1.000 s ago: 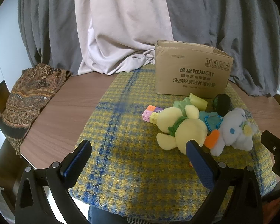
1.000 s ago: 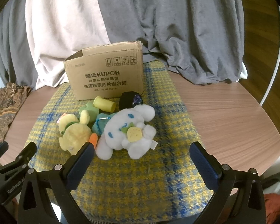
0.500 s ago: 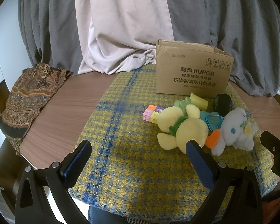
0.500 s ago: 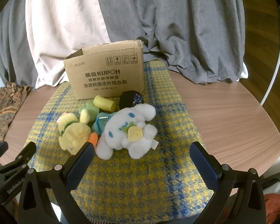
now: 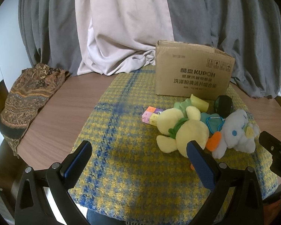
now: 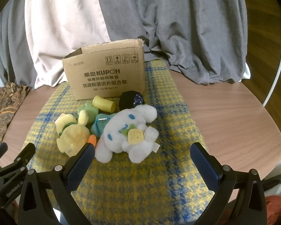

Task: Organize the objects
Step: 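Grasp the yellow plush duck with the left tool while the right tool grasps the white plush bunny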

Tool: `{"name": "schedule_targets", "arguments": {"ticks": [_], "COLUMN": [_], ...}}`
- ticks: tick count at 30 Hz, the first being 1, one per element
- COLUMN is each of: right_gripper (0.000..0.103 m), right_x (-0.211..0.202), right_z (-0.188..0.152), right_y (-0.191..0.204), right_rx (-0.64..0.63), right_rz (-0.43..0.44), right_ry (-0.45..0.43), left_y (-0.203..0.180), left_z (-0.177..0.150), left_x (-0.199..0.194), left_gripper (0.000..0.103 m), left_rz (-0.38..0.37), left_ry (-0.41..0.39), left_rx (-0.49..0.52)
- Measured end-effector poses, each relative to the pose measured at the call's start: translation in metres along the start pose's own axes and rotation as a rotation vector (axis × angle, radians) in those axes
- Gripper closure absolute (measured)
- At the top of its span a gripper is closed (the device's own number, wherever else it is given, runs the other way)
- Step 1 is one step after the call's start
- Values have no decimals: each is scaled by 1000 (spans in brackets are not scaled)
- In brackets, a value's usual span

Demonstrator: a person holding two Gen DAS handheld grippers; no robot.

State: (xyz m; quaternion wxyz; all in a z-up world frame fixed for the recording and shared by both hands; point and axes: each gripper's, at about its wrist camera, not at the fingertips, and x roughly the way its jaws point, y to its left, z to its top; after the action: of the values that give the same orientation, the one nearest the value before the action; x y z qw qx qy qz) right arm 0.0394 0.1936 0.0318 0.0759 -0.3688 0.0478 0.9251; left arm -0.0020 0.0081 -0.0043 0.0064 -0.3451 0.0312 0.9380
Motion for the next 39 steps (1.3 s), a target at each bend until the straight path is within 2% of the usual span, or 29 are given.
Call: {"name": "schedule_targets", "arguments": {"ticks": [18,32,34,36,39], "right_gripper": [1,1,5,15,22], "right_x": [65,107,108,110,106], "right_z": [8,4,3,3,2], "right_y": [11,17,17,17,18], "right_rx": [-30,-19,-16,-16,-21], "right_rz": [5,55,80,102,113], "right_ry": [72,178,189,193,183], "left_y": [-8,-6,-6,-7,-8], "left_z": [2,1,1,1,1], "left_x": [37,49,49,48,47], "left_gripper": [0,0,0,0,0], "left_rz": [-4,-2,-5,-8,-14], "left_ry": [-8,15,14,13,13], "left_rx": [9,0,1,1,-1]}}
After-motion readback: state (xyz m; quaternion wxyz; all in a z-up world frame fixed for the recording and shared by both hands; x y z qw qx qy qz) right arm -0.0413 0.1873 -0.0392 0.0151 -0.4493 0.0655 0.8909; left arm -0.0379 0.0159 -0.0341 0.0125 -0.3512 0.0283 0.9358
